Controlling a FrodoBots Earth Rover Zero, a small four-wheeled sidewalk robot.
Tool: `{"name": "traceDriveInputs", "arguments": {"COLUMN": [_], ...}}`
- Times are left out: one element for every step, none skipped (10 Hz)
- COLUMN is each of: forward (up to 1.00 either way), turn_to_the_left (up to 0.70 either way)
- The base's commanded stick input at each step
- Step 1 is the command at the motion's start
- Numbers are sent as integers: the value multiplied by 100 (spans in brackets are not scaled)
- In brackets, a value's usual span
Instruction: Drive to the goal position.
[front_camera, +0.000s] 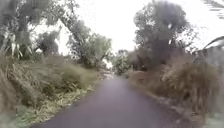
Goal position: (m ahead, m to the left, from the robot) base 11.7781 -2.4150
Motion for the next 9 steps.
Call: {"name": "traceDriveInputs", "arguments": {"forward": [85,85,85,85,85,85,85,85,85], "turn_to_the_left": [-34,0,0,0,0,0,0,0,0]}}
